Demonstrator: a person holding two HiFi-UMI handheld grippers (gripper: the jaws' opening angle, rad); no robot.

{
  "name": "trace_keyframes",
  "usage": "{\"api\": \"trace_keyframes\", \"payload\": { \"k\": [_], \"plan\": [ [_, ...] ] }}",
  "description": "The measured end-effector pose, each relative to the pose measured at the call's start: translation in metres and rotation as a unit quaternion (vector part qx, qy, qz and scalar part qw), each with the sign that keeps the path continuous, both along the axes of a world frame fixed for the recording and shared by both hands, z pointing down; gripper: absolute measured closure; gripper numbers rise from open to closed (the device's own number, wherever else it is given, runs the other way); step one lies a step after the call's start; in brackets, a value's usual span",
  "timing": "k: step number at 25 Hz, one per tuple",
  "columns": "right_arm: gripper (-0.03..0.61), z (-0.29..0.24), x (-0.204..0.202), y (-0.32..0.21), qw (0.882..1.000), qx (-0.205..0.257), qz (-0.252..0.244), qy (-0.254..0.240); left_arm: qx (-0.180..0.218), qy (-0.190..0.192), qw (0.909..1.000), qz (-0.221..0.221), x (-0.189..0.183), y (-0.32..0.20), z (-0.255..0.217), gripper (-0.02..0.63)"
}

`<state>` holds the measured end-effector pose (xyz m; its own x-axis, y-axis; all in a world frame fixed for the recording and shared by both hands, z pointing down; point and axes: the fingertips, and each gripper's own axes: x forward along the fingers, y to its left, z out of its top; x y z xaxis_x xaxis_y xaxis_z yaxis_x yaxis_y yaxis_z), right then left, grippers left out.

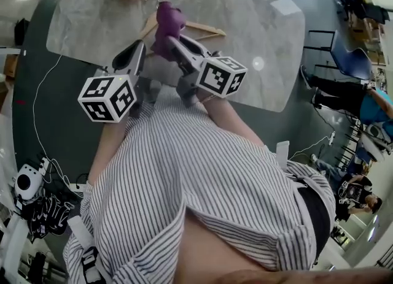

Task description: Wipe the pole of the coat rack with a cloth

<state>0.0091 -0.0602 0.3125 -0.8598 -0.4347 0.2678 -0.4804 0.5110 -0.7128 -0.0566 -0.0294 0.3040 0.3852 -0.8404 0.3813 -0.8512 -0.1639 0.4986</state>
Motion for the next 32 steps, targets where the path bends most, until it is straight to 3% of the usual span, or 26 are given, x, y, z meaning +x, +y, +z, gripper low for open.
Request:
{"api": "trace_keyframes", "payload": {
  "k": [6, 12, 17, 27, 32],
  "plan": [
    [0.503, 0.021, -0.028, 0.008, 1.000, -0.019, -0.023, 0.006, -0.019, 0.008, 0.9993, -0.032, -0.036, 0.005, 0.022, 0.600],
    [0.503, 0.031, -0.056, 0.016, 0.999, -0.022, -0.025, 0.010, -0.029, 0.018, 0.9988, -0.035, -0.068, 0.017, 0.035, 0.600],
    [0.503, 0.023, -0.052, 0.012, 0.999, -0.025, -0.027, 0.012, -0.048, 0.025, 0.9979, -0.035, -0.063, 0.021, 0.029, 0.600],
    [0.503, 0.032, -0.085, 0.027, 0.994, -0.010, -0.092, 0.054, -0.067, 0.047, 0.9937, -0.076, -0.092, 0.033, 0.041, 0.600],
    [0.503, 0.041, -0.098, 0.032, 0.990, -0.022, -0.122, 0.065, -0.089, 0.039, 0.9919, -0.082, -0.096, 0.039, 0.055, 0.601]
  ]
}}
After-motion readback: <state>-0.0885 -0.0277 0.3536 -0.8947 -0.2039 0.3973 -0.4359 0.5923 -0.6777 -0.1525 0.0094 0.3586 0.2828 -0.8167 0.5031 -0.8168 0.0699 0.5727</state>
